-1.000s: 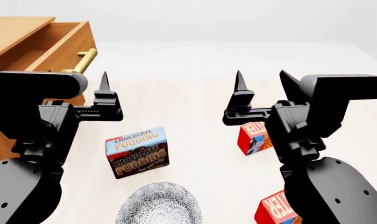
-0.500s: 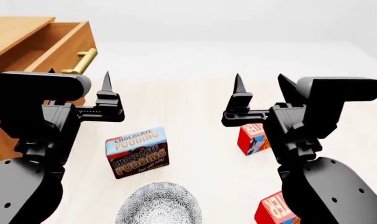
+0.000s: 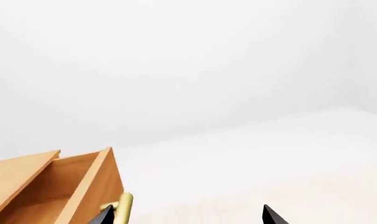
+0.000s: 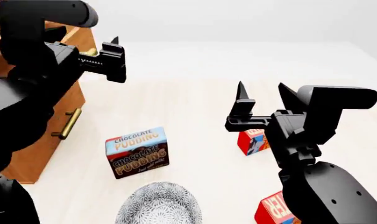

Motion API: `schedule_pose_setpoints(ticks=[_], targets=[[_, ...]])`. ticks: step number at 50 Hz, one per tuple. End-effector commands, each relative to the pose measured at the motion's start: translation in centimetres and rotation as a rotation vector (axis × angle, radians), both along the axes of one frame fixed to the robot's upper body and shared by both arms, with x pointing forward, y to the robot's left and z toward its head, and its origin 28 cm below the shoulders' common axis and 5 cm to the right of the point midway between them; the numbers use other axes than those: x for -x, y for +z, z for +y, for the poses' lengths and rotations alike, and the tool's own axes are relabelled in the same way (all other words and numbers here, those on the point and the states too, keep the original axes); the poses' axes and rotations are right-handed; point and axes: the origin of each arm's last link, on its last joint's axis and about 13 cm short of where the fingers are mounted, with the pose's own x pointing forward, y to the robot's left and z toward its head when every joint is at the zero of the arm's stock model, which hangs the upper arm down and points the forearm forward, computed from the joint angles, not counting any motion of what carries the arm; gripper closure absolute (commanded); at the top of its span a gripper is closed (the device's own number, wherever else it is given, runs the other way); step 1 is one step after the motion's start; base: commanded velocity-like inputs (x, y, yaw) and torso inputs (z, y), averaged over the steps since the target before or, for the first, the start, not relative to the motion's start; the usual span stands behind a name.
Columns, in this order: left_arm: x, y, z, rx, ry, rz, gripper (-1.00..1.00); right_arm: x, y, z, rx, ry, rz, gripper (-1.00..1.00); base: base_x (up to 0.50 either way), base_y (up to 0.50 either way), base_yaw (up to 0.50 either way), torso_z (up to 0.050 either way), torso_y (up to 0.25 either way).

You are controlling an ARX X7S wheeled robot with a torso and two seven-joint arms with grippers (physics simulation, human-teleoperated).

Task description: Put the butter at the front in the top drawer of the cabinet and close it.

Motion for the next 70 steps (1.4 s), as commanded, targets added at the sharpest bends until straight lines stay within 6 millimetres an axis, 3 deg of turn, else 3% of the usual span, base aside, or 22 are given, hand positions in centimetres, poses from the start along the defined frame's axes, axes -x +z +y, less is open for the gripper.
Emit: schedule_pose_setpoints(ticks=[1, 15, 25, 30, 48, 70], targets=[[-1.4, 4.0, 1.8, -0.027, -0.003, 0.115, -1.00, -0.2, -0.8, -0.4, -0.021, 0.003, 0.021, -1.00, 0.00, 0.00, 0.00, 0.000, 0.000], [-2.7, 6.0, 4.3, 0.011, 0.008, 0.361, -1.00, -0.2, -1.2, -0.4, -0.035, 0.026, 0.040, -1.00, 0.00, 0.00, 0.00, 0.000, 0.000], [-3.1, 6.6, 5.7, 0.145, 0.073, 0.372, -1.00, 0.0, -1.3, -0.4, -0.036, 0.030, 0.042, -1.00, 0.00, 0.00, 0.00, 0.000, 0.000], [-3.0, 7.1, 5.9, 0.134, 0.070, 0.389, -1.00, 0.1, -1.2, -0.4, -0.031, 0.030, 0.043, -1.00, 0.00, 0.00, 0.00, 0.000, 0.000], [-5.8, 7.7, 7.6, 0.089, 0.241, 0.553, -1.00, 0.1, -1.8, -0.6, -0.035, 0.027, 0.058, -1.00, 0.00, 0.00, 0.00, 0.000, 0.000], [-8.3, 7.2, 8.7, 0.071, 0.261, 0.617, -1.00, 0.2, -2.6, -0.9, -0.050, 0.014, 0.071, -1.00, 0.00, 0.00, 0.00, 0.000, 0.000]])
